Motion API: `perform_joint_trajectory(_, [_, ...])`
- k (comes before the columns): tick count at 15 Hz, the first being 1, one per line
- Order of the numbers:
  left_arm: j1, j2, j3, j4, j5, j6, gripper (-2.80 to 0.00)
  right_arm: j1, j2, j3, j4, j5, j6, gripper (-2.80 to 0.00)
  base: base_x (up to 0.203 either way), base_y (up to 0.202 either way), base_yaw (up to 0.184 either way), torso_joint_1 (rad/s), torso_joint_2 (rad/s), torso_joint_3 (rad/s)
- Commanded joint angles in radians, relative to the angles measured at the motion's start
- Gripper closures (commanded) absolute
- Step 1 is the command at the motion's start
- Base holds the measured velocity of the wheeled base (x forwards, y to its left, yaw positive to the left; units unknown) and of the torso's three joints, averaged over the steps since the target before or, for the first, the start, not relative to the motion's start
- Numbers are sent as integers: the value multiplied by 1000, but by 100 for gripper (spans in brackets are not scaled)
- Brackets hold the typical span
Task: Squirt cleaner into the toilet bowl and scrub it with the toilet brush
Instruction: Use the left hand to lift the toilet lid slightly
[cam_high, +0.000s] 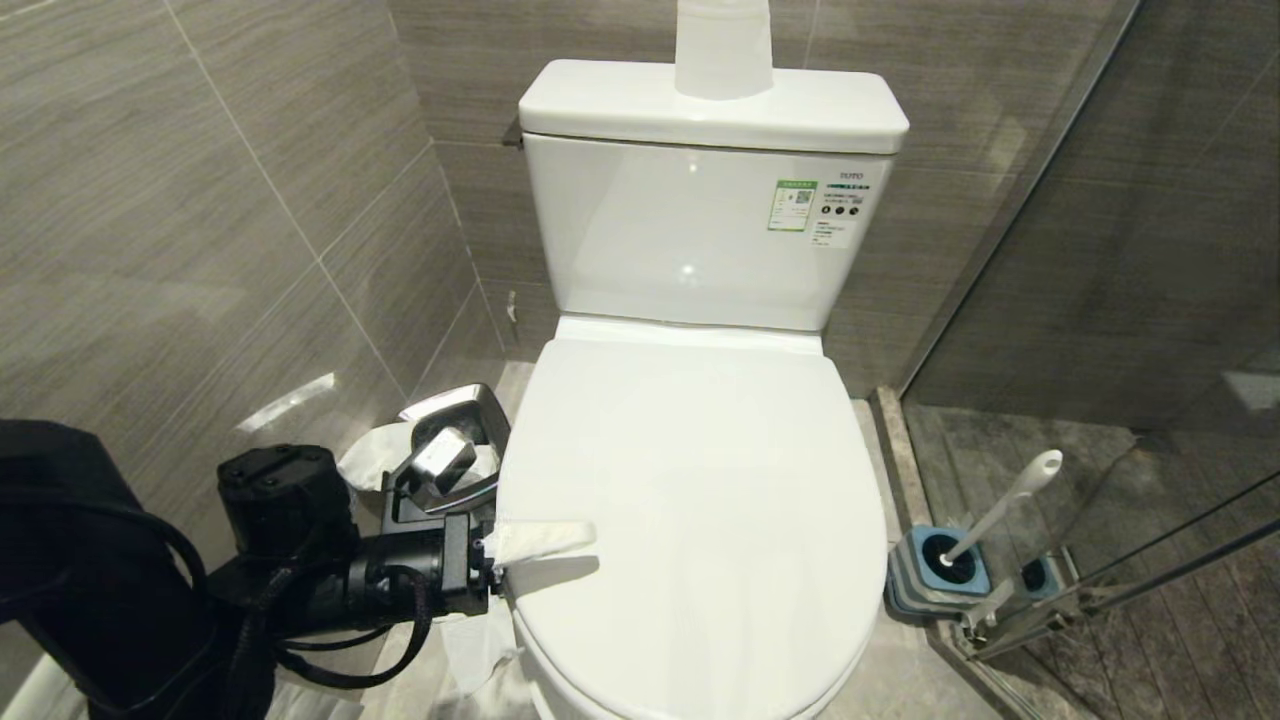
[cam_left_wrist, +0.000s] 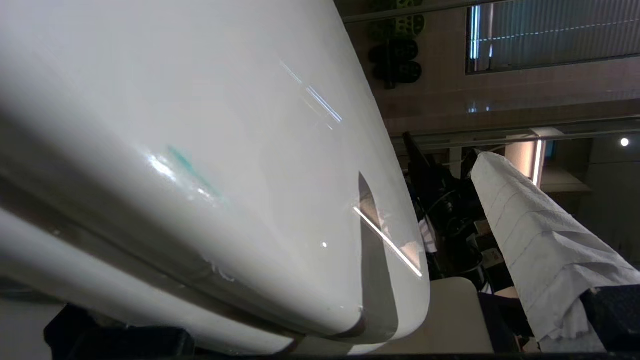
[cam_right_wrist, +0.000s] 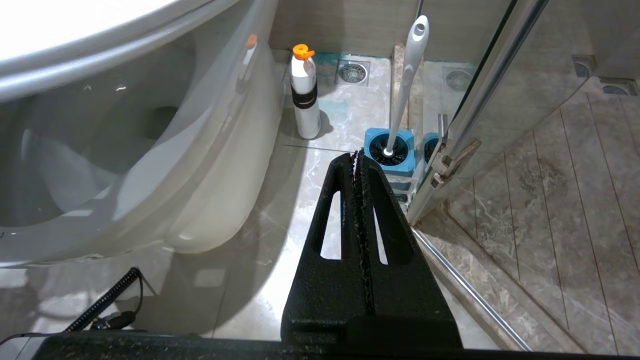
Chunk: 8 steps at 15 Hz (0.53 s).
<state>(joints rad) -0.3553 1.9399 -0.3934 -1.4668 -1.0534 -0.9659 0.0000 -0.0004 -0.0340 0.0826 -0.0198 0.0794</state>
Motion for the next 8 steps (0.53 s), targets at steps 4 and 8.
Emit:
perform_joint_trajectory(4, [0, -77, 1, -6, -2, -8, -280, 0, 0, 0, 0, 0, 1, 0, 0, 0, 0, 0, 0, 0])
perform_joint_trajectory(8, [-3, -122, -38, -6, 1, -75, -280, 0, 0, -1, 0, 0, 1, 0, 0, 0, 0, 0, 0, 0])
